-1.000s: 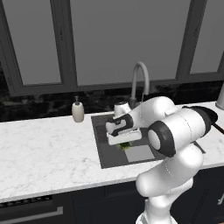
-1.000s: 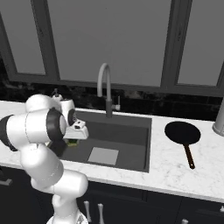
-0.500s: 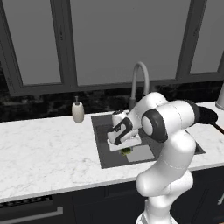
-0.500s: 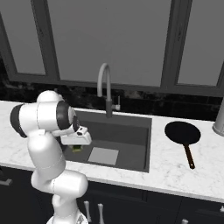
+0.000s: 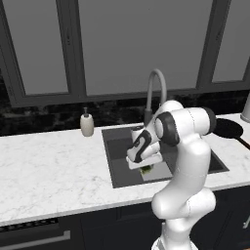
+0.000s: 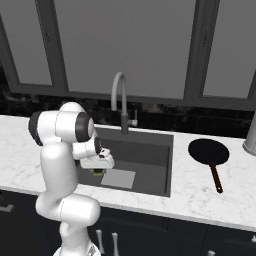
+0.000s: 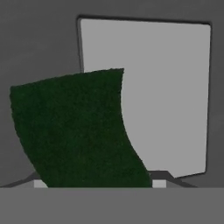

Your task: Pick the pan and sponge and place them into the sink. Then turn on the water.

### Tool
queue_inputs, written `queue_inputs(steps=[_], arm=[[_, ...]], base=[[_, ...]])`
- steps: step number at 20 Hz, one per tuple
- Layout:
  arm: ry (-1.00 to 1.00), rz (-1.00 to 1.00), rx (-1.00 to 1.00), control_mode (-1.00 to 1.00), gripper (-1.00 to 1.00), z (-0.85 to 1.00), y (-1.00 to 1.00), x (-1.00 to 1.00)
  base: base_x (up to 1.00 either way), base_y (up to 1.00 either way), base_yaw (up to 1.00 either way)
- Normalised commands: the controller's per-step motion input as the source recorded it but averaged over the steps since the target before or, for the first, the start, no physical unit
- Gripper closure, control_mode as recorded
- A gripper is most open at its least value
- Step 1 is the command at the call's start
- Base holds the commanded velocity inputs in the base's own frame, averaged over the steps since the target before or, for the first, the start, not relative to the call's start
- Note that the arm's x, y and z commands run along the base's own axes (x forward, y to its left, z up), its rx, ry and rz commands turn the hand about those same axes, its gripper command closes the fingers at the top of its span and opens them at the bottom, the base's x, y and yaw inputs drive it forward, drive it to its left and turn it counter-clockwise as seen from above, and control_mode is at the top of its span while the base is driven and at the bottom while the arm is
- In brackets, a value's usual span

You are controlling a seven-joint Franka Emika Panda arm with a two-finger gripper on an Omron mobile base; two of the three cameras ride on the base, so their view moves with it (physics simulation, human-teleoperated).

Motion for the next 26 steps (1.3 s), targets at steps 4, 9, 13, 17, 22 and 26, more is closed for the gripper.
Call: queue_inputs(steps=[4, 9, 13, 17, 22, 26], arm=[[0.01, 0.0, 0.0, -1.0, 1.0, -0.39, -0.16, 0.15], [0.0, 0.0, 0.0, -1.0, 1.0, -0.34, -0.07, 0.12], [0.0, 0.0, 0.0, -1.0, 1.0, -0.32, 0.0, 0.13], [0.0, 0.0, 0.0, -1.0, 1.0, -0.31, 0.0, 0.14], [0.0, 0.0, 0.0, -1.0, -1.0, -0.28, 0.0, 0.1], [0.0, 0.0, 0.0, -1.0, -1.0, -0.06, 0.0, 0.03]], base=[[0.0, 0.0, 0.0], [0.0, 0.0, 0.0], [0.0, 0.0, 0.0], [0.0, 0.0, 0.0], [0.0, 0.0, 0.0], [0.0, 0.0, 0.0]])
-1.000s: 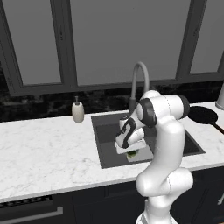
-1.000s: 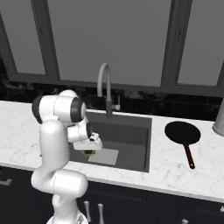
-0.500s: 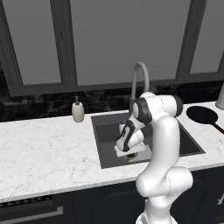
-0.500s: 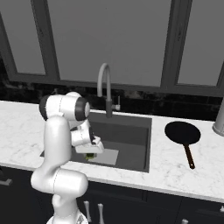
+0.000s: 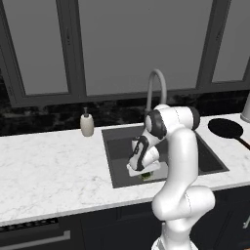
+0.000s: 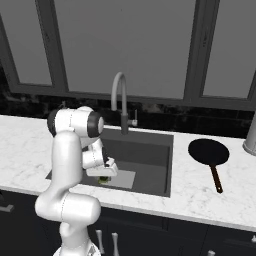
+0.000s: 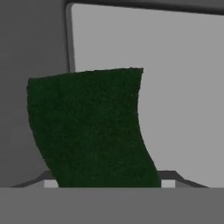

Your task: Pick the pan and sponge and place them into the sink. Then turn on the water.

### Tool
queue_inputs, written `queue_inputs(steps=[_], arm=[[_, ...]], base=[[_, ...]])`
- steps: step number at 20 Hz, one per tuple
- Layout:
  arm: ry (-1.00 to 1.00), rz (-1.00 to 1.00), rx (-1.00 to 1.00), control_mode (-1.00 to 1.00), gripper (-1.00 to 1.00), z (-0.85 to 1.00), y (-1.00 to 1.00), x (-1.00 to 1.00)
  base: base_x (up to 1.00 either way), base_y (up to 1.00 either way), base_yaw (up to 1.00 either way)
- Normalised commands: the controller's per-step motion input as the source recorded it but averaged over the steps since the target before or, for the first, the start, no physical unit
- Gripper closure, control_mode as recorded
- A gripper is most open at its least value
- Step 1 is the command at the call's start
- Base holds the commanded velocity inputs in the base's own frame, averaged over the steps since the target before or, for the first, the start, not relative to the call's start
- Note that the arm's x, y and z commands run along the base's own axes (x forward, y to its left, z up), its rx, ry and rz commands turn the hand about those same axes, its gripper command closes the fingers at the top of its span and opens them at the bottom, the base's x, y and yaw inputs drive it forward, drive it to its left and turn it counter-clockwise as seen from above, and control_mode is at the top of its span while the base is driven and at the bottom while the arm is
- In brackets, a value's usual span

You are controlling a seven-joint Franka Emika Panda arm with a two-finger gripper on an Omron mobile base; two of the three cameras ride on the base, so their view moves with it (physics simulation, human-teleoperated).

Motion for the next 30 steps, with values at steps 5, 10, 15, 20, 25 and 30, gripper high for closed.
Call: queue_inputs(steps=[5, 10, 15, 20, 25, 30], arm=[[-0.01, 0.0, 0.0, -1.0, -1.0, 0.0, 0.0, 0.0], [-0.07, 0.0, 0.04, -1.0, -1.0, 0.33, 0.0, 0.0], [-0.12, 0.0, 0.05, -1.0, -1.0, 0.82, 0.0, -0.14], [-0.06, -0.02, 0.05, -1.0, -1.0, 1.0, 0.0, -0.25], [-0.07, 0.0, 0.05, -1.0, -1.0, 1.0, 0.0, -0.49], [-0.09, 0.0, 0.05, -1.0, -1.0, 0.99, -0.06, -0.61]], base=[[0.0, 0.0, 0.0], [0.0, 0.0, 0.0], [0.0, 0.0, 0.0], [0.0, 0.0, 0.0], [0.0, 0.0, 0.0], [0.0, 0.0, 0.0]])
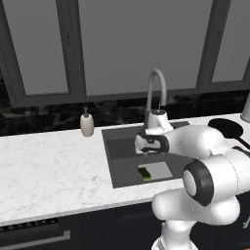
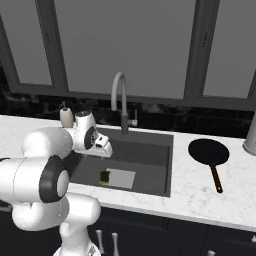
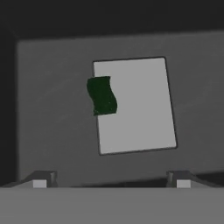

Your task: Pick the pan and sponge and place them into the sink. Then turn on the water.

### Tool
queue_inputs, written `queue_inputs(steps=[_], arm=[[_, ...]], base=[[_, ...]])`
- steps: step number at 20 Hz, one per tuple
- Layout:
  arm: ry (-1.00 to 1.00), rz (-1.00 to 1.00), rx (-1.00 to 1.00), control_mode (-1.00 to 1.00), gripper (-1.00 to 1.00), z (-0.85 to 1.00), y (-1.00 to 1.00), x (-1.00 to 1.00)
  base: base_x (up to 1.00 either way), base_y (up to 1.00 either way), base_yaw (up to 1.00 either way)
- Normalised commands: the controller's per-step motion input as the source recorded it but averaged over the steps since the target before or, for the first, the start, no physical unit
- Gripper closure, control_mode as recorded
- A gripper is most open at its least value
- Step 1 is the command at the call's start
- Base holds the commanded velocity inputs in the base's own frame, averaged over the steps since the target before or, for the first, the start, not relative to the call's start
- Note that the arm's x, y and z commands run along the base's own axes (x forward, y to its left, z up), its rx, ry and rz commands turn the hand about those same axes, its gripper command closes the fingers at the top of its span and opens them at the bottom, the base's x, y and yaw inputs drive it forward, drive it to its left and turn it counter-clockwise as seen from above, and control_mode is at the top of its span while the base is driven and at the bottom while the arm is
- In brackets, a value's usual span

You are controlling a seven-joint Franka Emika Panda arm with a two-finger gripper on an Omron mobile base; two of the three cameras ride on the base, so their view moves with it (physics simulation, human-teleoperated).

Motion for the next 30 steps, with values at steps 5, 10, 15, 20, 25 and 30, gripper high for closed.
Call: queue_inputs(steps=[5, 10, 15, 20, 25, 30], arm=[[-0.08, 0.0, 0.05, -1.0, -1.0, 0.99, -0.17, -0.54], [-0.1, -0.01, 0.0, -1.0, -1.0, 0.78, -0.06, -0.29], [-0.02, -0.03, -0.03, -1.0, -1.0, 0.41, -0.36, -0.02], [0.0, -0.04, -0.04, -1.0, -1.0, 0.19, -0.69, 0.0], [0.0, -0.05, -0.01, -1.0, -1.0, 0.16, -0.89, 0.0], [0.0, -0.04, 0.0, -1.0, -1.0, 0.07, -0.97, 0.0]], base=[[0.0, 0.0, 0.0], [0.0, 0.0, 0.0], [0.0, 0.0, 0.0], [0.0, 0.0, 0.0], [0.0, 0.0, 0.0], [0.0, 0.0, 0.0]])
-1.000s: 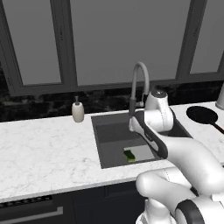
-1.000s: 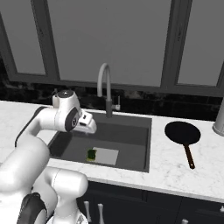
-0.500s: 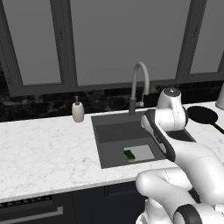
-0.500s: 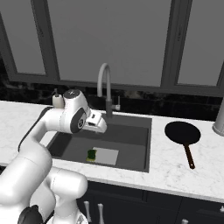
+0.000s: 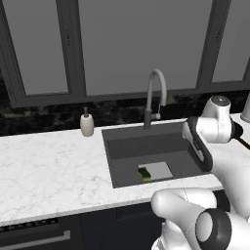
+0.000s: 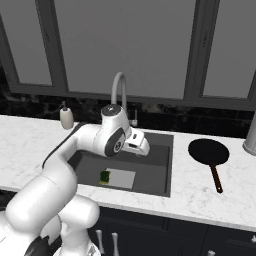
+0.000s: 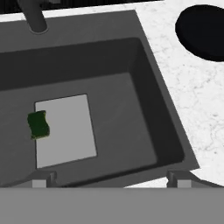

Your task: Pick the pan and sponge and place them into the sink. Then turn on the water.

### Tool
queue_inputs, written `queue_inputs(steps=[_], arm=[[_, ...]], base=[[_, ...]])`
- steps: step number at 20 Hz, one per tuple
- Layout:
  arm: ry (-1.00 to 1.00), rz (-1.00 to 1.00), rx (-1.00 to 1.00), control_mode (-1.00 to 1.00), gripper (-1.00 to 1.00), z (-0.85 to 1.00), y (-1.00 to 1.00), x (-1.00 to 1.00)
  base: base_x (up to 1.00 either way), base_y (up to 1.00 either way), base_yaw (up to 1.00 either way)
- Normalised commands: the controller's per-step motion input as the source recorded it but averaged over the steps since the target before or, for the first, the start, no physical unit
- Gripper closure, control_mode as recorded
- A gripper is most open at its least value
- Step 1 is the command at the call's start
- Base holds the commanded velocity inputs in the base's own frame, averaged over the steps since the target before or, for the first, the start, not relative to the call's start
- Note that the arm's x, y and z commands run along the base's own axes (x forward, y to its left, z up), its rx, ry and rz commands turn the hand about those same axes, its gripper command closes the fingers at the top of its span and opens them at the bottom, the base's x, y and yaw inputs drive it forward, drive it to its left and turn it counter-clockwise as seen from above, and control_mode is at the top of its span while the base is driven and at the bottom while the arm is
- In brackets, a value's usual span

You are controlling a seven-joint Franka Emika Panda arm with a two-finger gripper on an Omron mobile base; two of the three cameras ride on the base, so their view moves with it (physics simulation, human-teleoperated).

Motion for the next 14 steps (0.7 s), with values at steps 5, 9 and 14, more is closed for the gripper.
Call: queue_inputs(steps=[5, 9, 14], arm=[[0.0, -0.03, 0.0, -1.0, -1.0, 0.0, -0.74, 0.1], [0.01, -0.04, 0.0, -1.0, -1.0, -0.04, -0.77, 0.29], [0.05, -0.06, -0.02, -1.0, -1.0, -0.08, -0.65, 0.39]], base=[[0.0, 0.0, 0.0], [0.0, 0.0, 0.0], [0.0, 0.0, 0.0]])
